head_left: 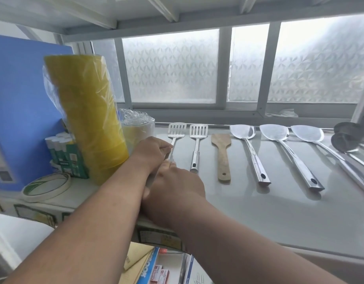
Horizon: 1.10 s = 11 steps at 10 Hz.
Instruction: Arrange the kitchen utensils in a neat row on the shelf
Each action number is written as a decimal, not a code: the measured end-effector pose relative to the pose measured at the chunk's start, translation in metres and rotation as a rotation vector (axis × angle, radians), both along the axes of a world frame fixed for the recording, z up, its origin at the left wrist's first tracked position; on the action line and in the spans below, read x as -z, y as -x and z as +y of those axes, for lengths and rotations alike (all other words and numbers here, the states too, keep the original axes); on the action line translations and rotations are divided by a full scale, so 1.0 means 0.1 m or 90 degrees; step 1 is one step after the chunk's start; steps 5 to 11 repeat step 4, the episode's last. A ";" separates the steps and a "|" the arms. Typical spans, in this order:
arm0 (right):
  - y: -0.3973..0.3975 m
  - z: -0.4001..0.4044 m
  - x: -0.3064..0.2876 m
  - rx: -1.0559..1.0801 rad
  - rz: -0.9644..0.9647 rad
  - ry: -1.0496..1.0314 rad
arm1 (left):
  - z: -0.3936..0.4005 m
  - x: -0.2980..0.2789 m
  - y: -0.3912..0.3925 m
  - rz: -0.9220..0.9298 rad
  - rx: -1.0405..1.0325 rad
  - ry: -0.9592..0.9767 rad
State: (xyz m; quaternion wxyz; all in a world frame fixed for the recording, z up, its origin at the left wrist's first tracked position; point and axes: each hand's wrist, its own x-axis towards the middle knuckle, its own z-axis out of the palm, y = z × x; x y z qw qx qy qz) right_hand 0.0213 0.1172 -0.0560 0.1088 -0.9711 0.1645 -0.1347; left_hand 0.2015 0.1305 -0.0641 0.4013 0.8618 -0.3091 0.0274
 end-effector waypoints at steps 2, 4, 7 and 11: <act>0.11 0.00 -0.02 -0.016 -0.086 -0.051 | 0.12 0.00 0.18 0.006 0.023 0.082; 0.68 -0.19 -0.24 -0.015 -0.168 -0.092 | 0.43 -0.47 0.73 -0.092 0.085 0.179; 0.68 -0.19 -0.24 -0.015 -0.168 -0.092 | 0.43 -0.47 0.73 -0.092 0.085 0.179; 0.68 -0.19 -0.24 -0.015 -0.168 -0.092 | 0.43 -0.47 0.73 -0.092 0.085 0.179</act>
